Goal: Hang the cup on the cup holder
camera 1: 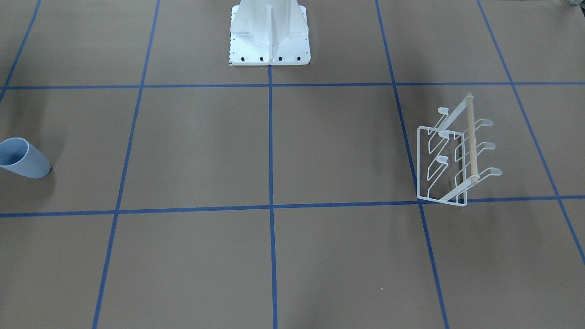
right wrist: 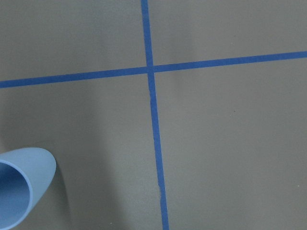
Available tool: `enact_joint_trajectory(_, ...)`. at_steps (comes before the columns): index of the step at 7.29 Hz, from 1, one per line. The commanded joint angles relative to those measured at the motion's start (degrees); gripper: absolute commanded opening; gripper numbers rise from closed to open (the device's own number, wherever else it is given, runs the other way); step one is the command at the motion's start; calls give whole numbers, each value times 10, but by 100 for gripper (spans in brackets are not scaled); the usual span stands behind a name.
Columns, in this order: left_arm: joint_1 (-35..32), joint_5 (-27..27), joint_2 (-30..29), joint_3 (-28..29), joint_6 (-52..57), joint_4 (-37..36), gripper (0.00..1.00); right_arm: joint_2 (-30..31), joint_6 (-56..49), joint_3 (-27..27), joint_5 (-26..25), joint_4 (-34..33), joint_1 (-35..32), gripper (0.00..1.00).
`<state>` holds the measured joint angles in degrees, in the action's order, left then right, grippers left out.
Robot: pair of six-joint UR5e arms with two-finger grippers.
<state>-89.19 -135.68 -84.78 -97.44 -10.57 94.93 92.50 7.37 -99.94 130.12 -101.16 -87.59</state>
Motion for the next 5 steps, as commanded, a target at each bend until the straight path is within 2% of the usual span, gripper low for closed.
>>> enact_joint_trajectory(1,-8,4,0,3,2,0,98,1,0,-1,-2,0,-6,100)
enact_joint_trajectory(5,-7,15,1,1,2,2,98,-4,1,-17,0,1,-7,100)
